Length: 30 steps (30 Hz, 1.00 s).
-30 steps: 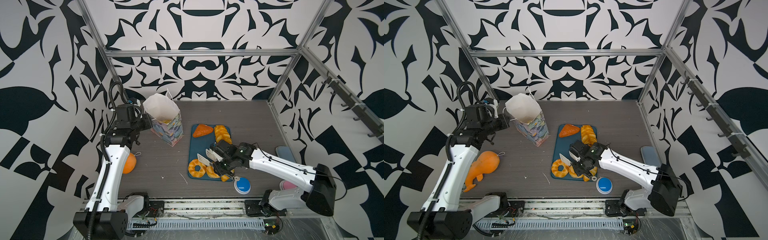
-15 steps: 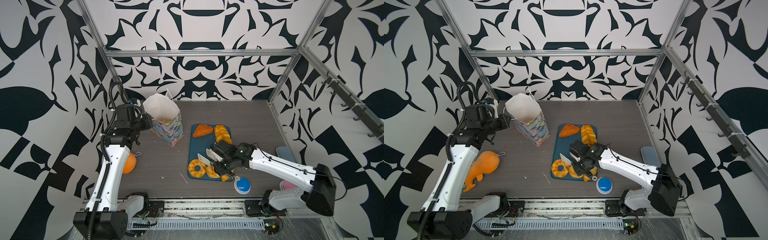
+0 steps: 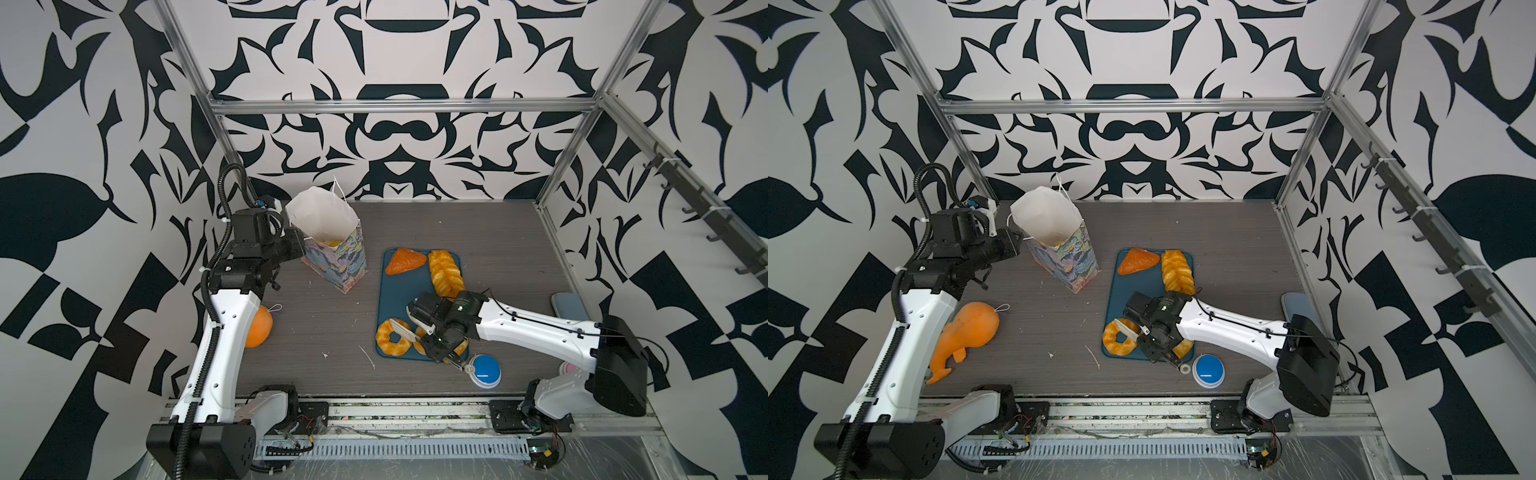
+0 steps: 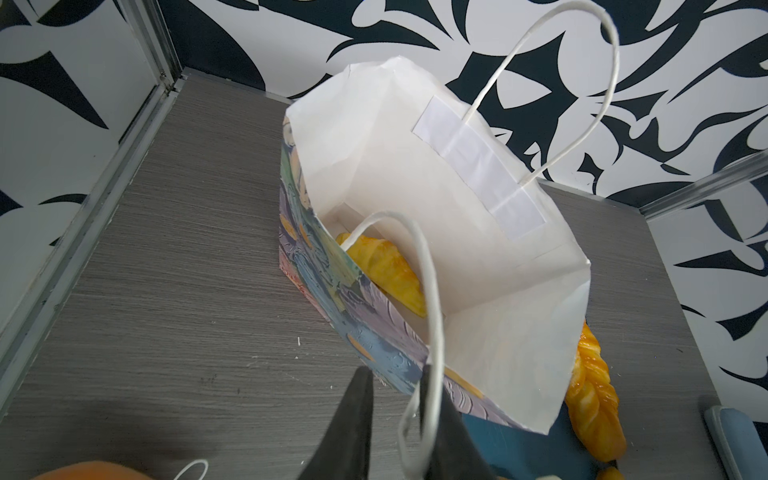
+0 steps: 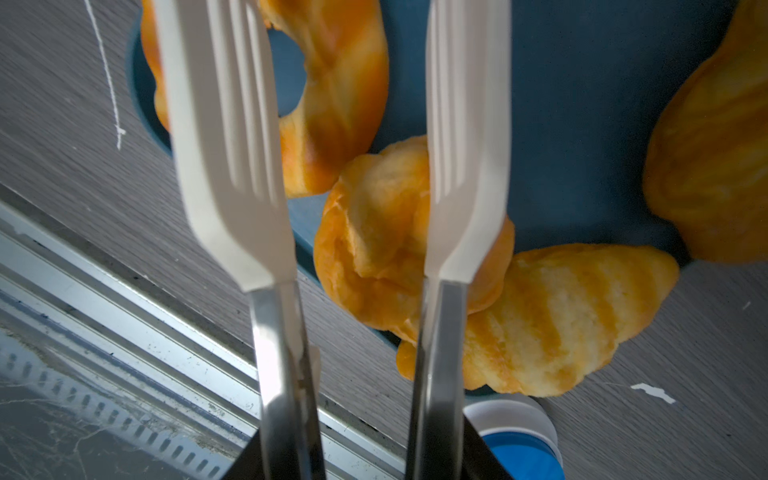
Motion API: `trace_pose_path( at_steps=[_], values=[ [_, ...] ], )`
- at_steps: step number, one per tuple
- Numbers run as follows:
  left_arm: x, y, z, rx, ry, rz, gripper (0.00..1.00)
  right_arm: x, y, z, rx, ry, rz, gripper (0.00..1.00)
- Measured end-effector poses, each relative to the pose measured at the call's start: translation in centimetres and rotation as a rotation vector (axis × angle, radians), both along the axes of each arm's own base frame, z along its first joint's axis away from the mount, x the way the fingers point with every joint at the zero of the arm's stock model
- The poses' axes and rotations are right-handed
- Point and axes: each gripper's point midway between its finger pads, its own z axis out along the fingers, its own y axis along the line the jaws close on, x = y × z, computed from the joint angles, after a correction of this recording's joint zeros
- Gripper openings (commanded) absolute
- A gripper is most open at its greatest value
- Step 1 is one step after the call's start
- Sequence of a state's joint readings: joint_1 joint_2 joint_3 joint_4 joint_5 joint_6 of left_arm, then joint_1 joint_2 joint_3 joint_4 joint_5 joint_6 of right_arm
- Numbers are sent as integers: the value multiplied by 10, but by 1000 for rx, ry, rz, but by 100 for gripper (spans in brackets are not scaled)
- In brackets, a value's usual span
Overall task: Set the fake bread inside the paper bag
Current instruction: 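Lower the tongs onto the ring bread and squeeze it with the right gripper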
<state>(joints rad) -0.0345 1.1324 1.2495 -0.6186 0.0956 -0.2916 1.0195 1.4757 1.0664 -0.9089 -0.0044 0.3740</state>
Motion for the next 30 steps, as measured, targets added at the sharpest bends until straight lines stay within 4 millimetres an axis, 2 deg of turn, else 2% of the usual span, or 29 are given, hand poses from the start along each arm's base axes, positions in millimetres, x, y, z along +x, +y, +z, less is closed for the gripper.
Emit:
trace_pose_path(
  at_steps=[13,22,30],
  values=[
    [0,-1,0,-2,0,-3,24,15,12,21,7,-56,25,49],
    [0,-1,0,-2,0,-3,24,13,9,13,-58,-20,62,49],
    [0,-1,0,-2,0,-3,25,14,10,20,-65,-19,85,48]
  ],
)
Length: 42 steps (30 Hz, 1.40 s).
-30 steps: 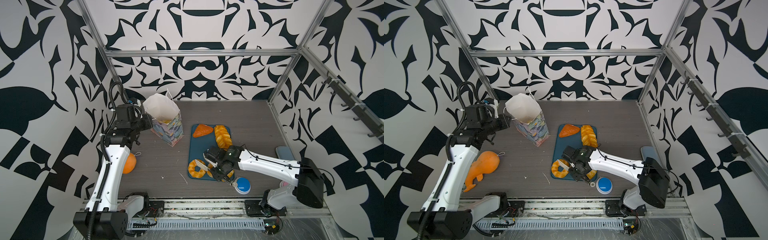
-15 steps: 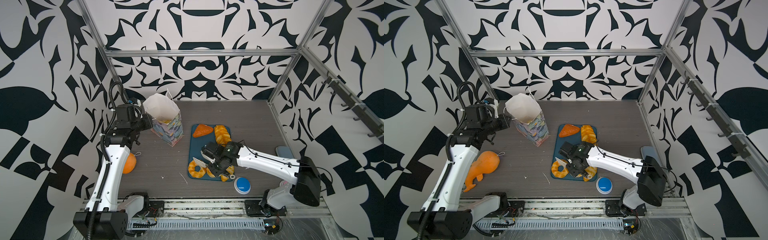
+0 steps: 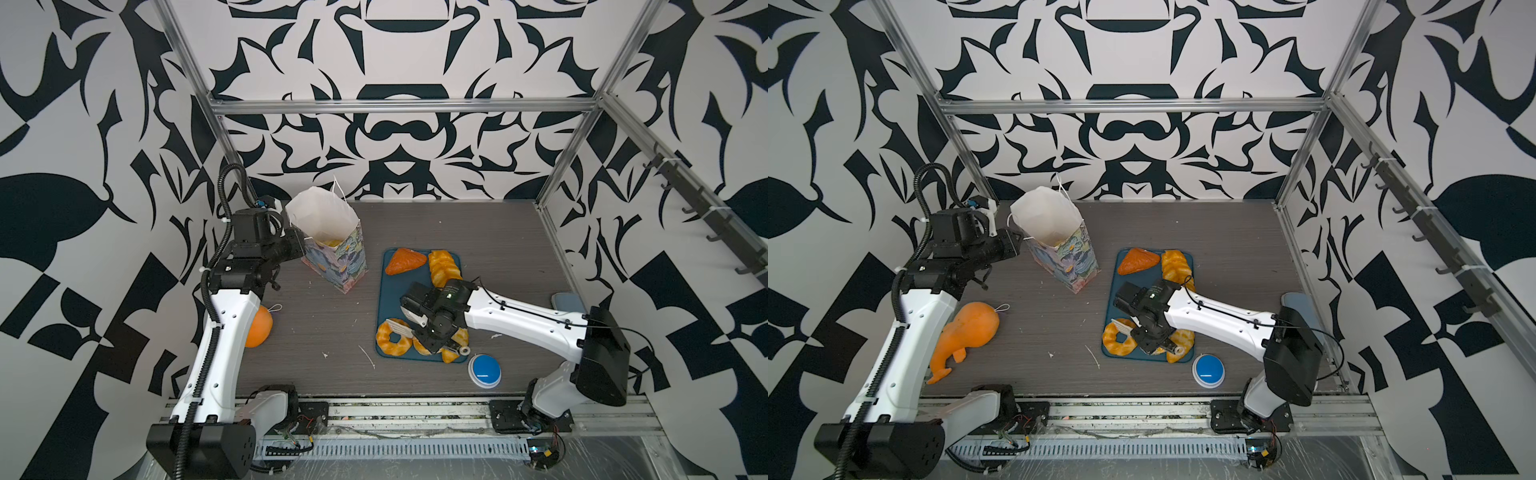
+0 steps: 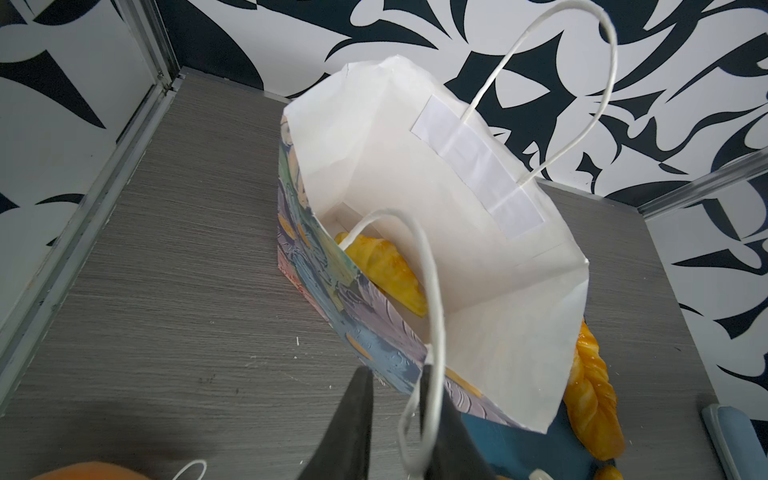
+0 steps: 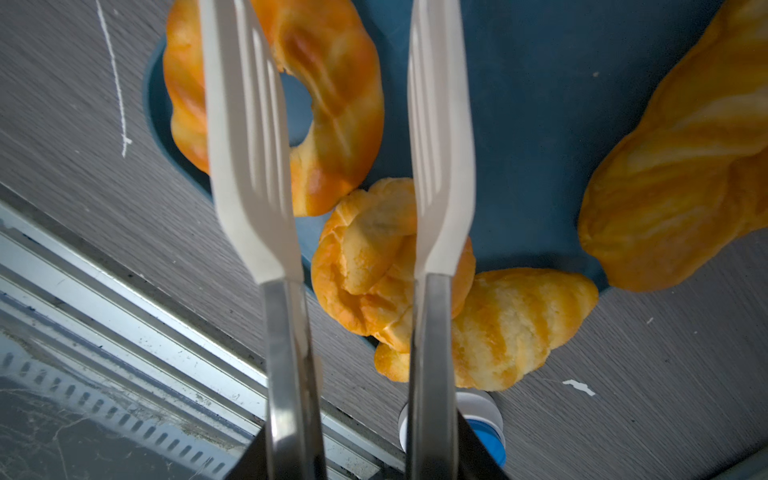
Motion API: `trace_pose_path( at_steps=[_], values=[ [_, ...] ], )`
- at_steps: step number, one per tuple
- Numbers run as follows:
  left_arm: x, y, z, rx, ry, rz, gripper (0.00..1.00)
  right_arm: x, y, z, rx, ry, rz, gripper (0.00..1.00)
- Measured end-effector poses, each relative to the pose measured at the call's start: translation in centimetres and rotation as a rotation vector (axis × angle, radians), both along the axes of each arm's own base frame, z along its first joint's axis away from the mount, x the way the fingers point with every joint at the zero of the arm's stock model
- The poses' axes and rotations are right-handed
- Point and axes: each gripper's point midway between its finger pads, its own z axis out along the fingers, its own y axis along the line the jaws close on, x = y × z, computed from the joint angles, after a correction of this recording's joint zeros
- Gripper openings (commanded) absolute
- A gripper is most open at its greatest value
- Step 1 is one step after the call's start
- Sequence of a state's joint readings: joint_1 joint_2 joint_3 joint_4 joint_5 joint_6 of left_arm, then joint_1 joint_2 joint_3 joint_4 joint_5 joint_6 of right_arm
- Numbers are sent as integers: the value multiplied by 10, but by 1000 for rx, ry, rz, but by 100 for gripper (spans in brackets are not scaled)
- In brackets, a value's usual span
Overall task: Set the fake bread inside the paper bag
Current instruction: 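Lower the tongs onto the ring bread and squeeze it with the right gripper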
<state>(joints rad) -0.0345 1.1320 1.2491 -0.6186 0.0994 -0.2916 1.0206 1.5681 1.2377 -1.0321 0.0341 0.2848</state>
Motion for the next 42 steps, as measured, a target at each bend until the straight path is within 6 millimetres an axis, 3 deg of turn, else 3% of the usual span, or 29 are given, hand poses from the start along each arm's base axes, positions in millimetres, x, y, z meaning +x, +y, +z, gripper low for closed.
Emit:
trace_pose_path(
  at_steps=[33,42],
  values=[
    [0,-1,-2,-2,4,-3,26,5,0,-9,-57,4,43,30],
    [-1,-2,-5,-11,12,-9,26,11,-2,3,-33,-43,33,30]
  ],
)
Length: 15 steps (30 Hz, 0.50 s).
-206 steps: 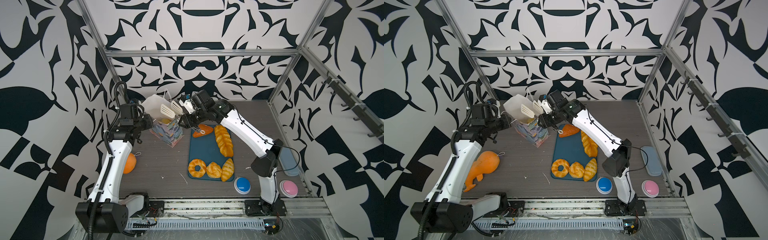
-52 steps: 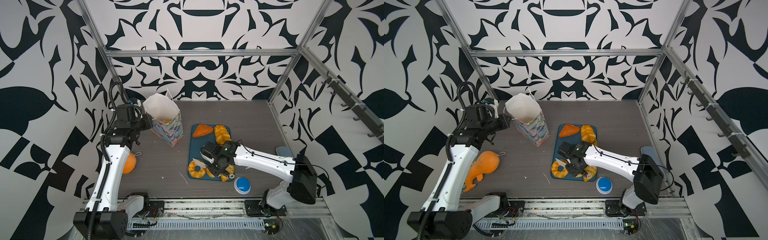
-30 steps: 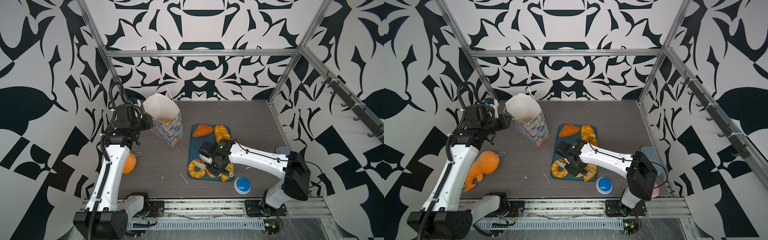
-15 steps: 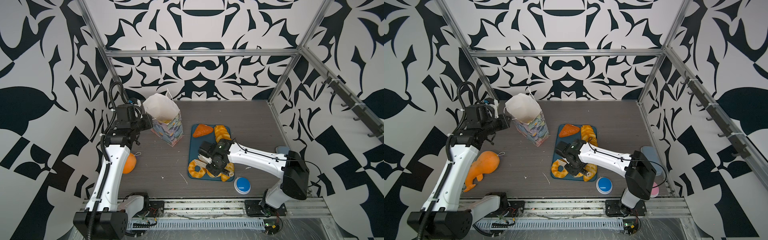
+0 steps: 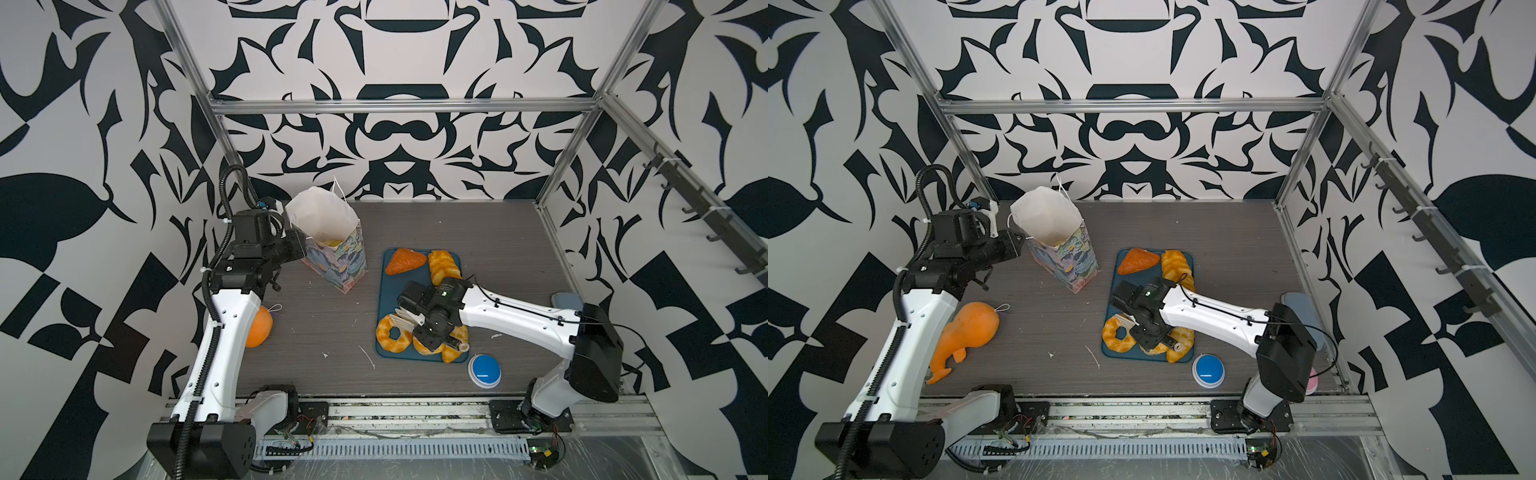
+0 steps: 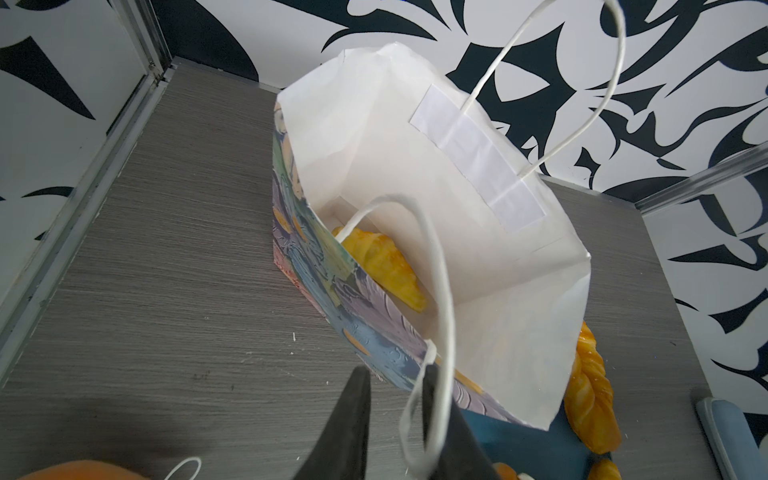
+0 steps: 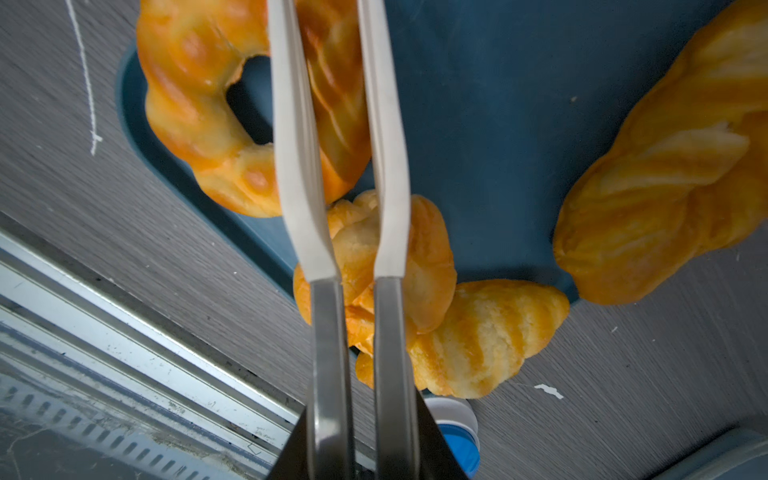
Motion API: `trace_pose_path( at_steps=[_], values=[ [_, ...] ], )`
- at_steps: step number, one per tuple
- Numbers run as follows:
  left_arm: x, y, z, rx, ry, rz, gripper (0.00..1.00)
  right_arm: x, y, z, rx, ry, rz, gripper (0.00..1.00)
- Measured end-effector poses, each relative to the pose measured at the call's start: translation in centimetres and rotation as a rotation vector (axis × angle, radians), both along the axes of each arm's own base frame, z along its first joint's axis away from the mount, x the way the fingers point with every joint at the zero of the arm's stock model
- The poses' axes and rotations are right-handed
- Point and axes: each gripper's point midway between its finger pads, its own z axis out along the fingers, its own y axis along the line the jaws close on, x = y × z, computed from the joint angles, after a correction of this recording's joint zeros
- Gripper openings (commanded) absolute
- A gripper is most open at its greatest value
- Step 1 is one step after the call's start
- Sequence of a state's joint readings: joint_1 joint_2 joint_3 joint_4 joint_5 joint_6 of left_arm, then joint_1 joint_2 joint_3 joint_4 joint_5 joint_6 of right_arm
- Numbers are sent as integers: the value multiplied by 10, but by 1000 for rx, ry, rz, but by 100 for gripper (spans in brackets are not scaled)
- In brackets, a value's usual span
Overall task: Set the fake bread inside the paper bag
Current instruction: 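Lower the tongs onto the ring bread and squeeze it with the right gripper, then lift the pinched ring bread with the tongs over the paper bag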
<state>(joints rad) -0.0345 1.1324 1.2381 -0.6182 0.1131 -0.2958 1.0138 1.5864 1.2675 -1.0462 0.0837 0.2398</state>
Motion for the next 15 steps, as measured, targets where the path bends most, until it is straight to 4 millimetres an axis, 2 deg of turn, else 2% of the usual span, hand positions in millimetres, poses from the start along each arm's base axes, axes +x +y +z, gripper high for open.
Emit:
trace_pose_path(
  at_steps=[15],
  values=[
    [0,-1,0,-5,1,-2,26,35,1,64,148,-149,-72,30]
  ],
)
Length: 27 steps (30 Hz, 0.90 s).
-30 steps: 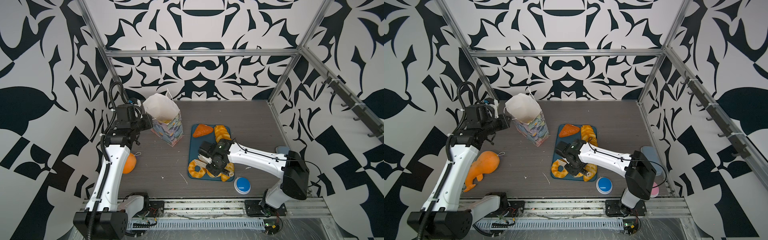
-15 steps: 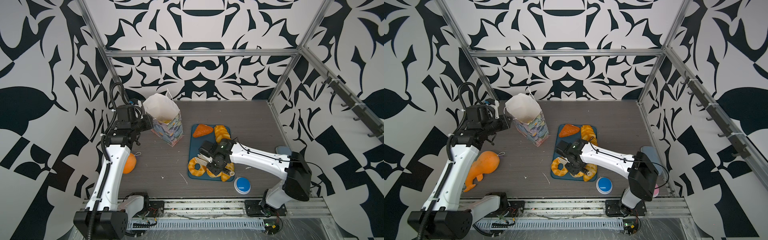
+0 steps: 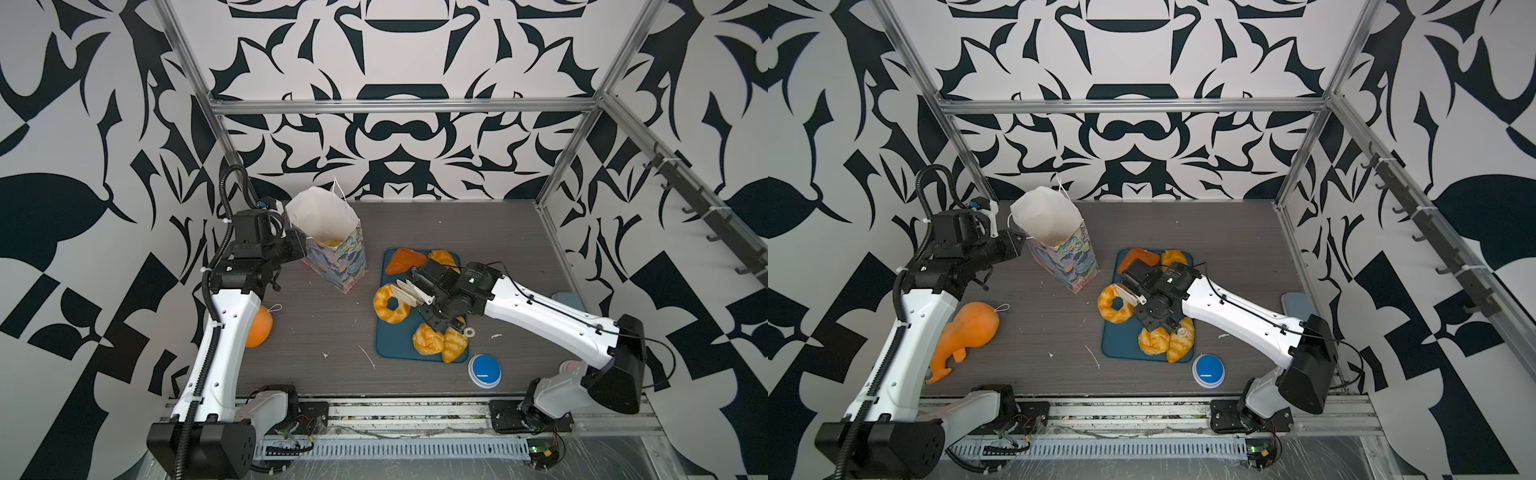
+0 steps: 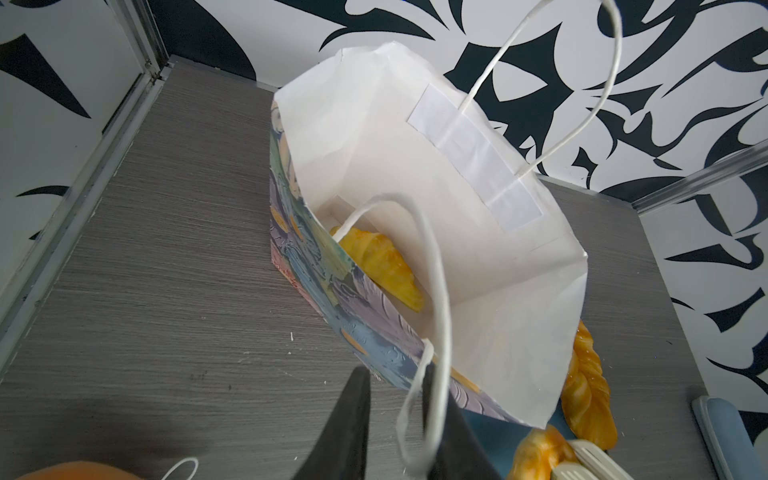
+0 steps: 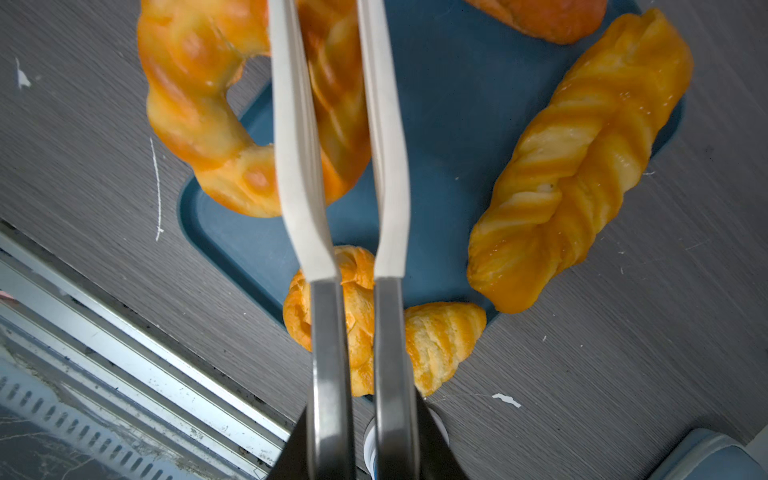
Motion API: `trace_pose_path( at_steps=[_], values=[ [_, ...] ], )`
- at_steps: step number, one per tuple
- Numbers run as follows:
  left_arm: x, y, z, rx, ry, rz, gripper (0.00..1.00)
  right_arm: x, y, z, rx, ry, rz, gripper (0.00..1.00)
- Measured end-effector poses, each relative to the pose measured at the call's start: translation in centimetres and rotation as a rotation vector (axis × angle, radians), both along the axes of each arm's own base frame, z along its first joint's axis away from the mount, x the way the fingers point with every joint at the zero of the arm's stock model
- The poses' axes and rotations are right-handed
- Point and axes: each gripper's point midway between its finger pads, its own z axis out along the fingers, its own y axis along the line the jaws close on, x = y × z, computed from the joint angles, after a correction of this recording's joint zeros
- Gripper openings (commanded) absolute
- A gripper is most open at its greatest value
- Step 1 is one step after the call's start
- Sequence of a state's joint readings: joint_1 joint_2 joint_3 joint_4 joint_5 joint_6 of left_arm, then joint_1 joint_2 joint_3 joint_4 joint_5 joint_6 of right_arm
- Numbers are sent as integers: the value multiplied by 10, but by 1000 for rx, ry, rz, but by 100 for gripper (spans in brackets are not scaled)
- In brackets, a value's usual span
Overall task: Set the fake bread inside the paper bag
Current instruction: 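Lift the pinched ring bread with the tongs over the paper bag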
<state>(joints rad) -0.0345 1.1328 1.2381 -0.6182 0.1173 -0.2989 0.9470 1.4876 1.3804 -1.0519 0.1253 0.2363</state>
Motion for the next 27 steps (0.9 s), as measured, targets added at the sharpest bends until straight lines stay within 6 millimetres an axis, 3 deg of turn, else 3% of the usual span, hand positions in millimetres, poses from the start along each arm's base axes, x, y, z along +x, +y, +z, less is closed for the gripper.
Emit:
trace_pose_path(
  at_steps=[12,22,27],
  values=[
    [0,0,-1,0,2,0,27,30,-2,37,122,-78,-80,30],
    [0,0,-1,0,2,0,26,51,27,106,319,-202,-74,32],
    [0,-1,0,-2,2,-3,27,60,40,130,381,-238,-66,32]
  ],
)
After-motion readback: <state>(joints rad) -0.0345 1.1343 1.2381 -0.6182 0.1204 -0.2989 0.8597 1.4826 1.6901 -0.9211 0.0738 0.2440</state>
